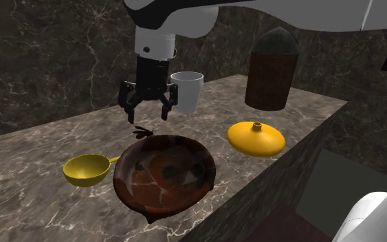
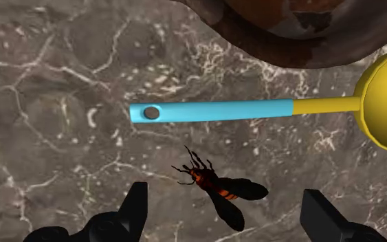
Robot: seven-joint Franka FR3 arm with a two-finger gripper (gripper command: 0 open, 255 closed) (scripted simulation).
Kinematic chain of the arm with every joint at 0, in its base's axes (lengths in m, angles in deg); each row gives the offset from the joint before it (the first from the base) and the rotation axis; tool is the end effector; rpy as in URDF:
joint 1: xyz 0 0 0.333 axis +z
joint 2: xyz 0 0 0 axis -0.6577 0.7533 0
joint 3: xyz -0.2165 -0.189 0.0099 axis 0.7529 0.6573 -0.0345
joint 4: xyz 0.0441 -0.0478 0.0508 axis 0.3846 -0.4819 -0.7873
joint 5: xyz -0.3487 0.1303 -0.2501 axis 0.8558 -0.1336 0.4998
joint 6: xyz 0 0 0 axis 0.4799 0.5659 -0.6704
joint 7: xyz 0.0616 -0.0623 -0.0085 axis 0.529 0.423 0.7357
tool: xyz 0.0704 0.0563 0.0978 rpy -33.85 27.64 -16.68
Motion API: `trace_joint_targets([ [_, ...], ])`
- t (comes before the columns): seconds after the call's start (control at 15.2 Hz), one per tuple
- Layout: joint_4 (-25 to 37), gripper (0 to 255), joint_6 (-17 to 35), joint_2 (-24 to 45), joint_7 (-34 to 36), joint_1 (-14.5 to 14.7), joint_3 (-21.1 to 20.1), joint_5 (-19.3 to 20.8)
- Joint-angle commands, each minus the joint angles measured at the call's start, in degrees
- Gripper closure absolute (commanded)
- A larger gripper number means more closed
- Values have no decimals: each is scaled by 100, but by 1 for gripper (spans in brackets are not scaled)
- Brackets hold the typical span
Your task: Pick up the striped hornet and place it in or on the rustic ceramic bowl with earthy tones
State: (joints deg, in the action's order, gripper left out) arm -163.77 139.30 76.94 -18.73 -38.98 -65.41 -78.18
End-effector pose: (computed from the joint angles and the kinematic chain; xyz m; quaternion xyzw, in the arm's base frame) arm 0.5399 0.1878 0.5445 -0.9941 0.0238 -0.0019 0.1054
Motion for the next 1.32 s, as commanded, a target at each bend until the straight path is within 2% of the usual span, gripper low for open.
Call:
trace_joint_targets([
  [0.0,-56,0,127,56,36,15,-29,-14],
  [0.33,-464,0,552,65,21,52,-88,-40],
  [0.86,-463,0,551,66,21,52,-88,-40],
  [0.92,-463,255,551,66,21,52,-88,-40],
  [1.25,-466,255,561,72,18,51,-87,-39],
])
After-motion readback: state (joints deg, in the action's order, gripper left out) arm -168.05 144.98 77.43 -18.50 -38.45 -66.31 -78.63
